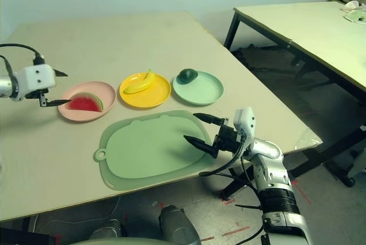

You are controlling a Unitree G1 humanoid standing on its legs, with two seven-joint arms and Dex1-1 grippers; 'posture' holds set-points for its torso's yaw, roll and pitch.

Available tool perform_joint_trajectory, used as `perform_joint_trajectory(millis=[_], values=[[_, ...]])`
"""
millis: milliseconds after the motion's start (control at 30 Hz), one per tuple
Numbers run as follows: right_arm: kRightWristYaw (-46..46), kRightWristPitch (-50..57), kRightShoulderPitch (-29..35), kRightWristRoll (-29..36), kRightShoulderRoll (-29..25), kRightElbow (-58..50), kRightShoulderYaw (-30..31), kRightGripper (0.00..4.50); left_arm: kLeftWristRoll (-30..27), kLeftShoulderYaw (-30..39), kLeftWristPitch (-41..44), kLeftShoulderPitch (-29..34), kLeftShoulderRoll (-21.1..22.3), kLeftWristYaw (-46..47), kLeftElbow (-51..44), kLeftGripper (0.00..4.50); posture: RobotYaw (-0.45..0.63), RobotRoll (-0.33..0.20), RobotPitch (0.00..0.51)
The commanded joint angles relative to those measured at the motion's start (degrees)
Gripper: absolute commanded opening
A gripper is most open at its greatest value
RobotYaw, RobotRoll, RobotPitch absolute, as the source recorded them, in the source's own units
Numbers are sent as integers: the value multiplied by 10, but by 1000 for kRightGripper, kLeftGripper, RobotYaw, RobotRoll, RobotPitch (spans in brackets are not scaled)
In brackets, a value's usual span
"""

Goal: Place the fruits into color-matched plates.

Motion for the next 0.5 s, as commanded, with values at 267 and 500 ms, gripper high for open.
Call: perform_joint_trajectory(millis=[267,500], values=[[-148,-82,-10,-53,-5,117,-70,4500,-217,184,255,385,-149,194,-452,4468,-152,0,17],[-204,-122,-52,-57,-13,214,-99,4500,-251,225,332,536,-278,366,-653,4468,-131,0,34]])
